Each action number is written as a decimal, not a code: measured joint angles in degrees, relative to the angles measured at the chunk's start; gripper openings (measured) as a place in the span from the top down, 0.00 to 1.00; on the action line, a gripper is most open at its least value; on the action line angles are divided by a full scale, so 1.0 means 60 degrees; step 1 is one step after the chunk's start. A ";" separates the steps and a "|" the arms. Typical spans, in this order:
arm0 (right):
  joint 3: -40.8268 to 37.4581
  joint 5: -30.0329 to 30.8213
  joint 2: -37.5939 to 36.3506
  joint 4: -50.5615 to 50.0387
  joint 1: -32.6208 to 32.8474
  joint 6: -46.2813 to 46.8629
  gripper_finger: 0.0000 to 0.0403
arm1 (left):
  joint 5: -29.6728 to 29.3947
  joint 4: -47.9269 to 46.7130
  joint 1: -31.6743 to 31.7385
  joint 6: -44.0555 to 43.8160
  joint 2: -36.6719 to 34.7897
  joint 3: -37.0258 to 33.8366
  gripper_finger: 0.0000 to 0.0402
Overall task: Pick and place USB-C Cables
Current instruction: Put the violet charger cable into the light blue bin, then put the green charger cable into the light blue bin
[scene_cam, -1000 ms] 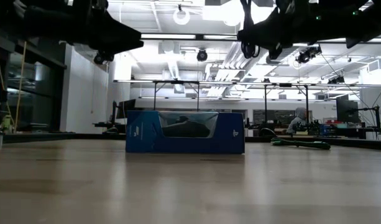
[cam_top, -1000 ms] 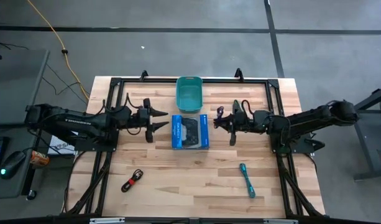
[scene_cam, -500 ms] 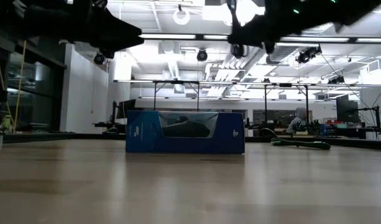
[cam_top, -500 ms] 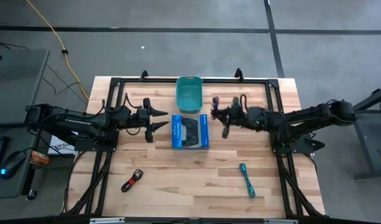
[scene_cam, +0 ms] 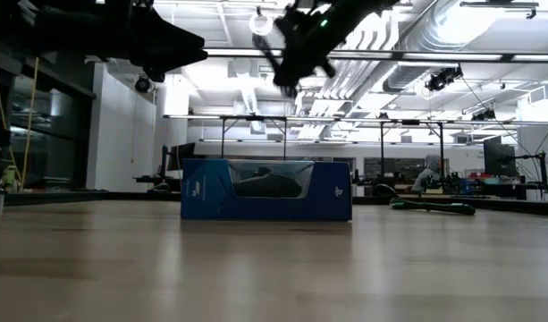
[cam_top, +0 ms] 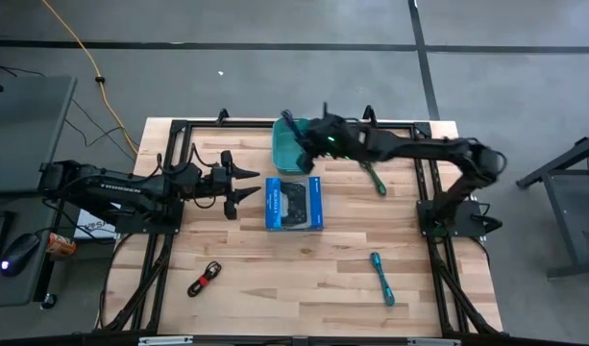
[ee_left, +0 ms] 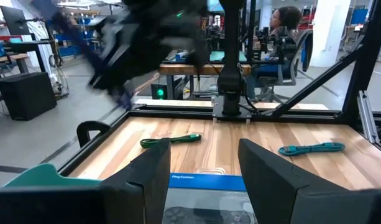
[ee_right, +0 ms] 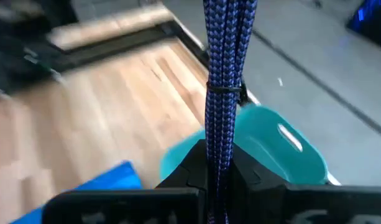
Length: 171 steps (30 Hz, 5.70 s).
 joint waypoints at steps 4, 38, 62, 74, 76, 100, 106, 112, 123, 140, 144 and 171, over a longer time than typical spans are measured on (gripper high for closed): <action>0.1457 -0.0015 0.1486 -0.1251 -0.0421 0.0291 0.99 | 0.0001 -0.0002 0.0000 -0.0002 0.0000 0.0000 0.58; 0.3528 -0.1753 0.5487 -0.3399 -0.1609 0.2284 0.98 | 0.0002 0.0116 -0.0004 -0.0075 0.0000 0.0000 0.58; 0.3525 -0.1717 0.5515 -0.3452 -0.1740 0.2649 0.90 | 0.0002 0.0140 -0.0004 -0.0079 0.0000 0.0000 0.58; 0.3525 -0.1699 0.5515 -0.3452 -0.1740 0.2547 0.88 | 0.0002 0.0137 -0.0004 -0.0079 0.0000 0.0000 0.58; 0.3525 -0.1695 0.5515 -0.3452 -0.1740 0.2494 0.88 | 0.0002 0.0137 -0.0004 -0.0079 0.0000 0.0000 0.58; 0.3518 -0.1532 0.5515 -0.3452 -0.1736 0.2368 0.63 | 0.0002 0.0137 -0.0004 -0.0086 0.0000 0.0000 0.58; 0.3518 -0.1535 0.5515 -0.3452 -0.1736 0.2368 0.56 | 0.0005 0.0137 -0.0004 -0.0086 0.0002 0.0000 0.58; 0.3518 -0.1534 0.5515 -0.3452 -0.1736 0.2331 0.55 | 0.0002 0.0137 -0.0004 -0.0090 0.0000 0.0000 0.58; 0.3611 -0.2096 0.5264 -0.3579 -0.1743 0.1643 0.56 | 0.0004 0.0130 -0.0001 -0.0112 0.0000 0.0000 0.58; 0.2537 -0.1217 0.2661 -0.4865 -0.1382 0.0303 0.56 | 0.0002 0.0051 -0.0003 -0.0093 0.0000 0.0000 0.58; 0.0906 -0.0723 0.1356 -0.4534 -0.1222 0.0254 0.56 | 0.0002 0.0050 -0.0002 -0.0101 0.0002 0.0000 0.58; -0.9611 -0.5584 -0.7468 0.8324 -0.0210 0.0541 0.56 | 0.0022 0.0061 -0.0004 -0.0086 0.0002 0.0000 0.58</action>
